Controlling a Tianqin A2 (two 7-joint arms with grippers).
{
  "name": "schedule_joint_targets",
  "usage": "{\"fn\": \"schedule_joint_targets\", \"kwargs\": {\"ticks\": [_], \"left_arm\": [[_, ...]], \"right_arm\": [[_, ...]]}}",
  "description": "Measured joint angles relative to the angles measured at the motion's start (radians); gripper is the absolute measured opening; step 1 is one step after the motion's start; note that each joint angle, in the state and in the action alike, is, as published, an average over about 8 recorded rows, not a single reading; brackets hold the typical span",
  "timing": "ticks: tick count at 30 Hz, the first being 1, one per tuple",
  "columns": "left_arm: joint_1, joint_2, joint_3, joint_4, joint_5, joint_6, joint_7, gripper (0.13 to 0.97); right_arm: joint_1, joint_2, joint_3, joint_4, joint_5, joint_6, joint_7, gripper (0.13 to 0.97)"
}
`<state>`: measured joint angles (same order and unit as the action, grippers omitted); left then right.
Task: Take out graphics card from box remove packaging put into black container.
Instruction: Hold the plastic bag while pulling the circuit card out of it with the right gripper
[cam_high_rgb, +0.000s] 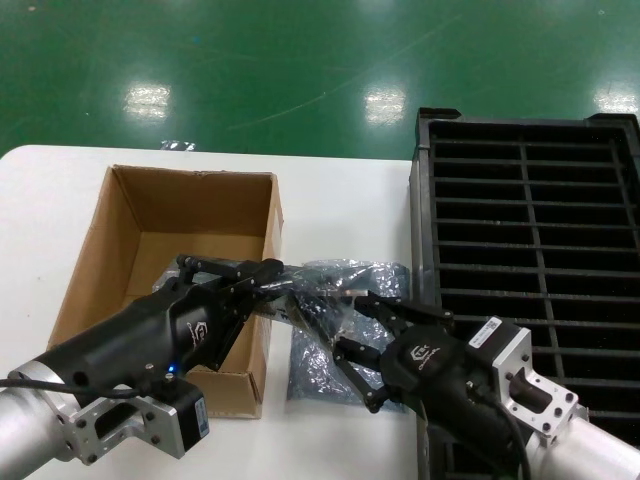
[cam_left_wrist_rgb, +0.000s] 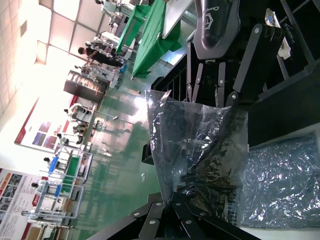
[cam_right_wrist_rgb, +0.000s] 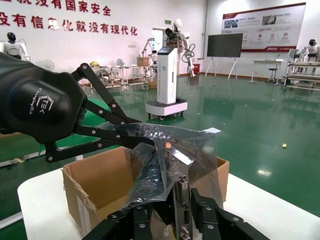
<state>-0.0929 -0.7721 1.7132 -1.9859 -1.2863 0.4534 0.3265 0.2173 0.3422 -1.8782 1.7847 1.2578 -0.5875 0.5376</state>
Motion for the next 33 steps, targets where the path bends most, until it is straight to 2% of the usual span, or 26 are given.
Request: {"fn": "schedule_joint_targets", "kwargs": {"ticks": [5,15,23,33], "left_arm": [[0.000,0.000,0.000,0.000,0.000,0.000,0.000,0.138],[0.000,0.000,0.000,0.000,0.000,0.000,0.000,0.138],[0.000,0.000,0.000,0.000,0.000,0.000,0.000,0.138],[0.000,0.000,0.000,0.000,0.000,0.000,0.000,0.138]], "right_arm": [[0.004,0.001,-0.001,-0.006,0.005,0.004,0.001,0.341],[0.027,-0.011,-0.019,-0.034,0.017,0.004,0.004,0.341],[0.042,-0.018,-0.038,-0.060,0.028,0.006,-0.005,0.718],[0.037,-0.021,-0.043,-0.055,0.016,0.011,0.008,0.691]]}}
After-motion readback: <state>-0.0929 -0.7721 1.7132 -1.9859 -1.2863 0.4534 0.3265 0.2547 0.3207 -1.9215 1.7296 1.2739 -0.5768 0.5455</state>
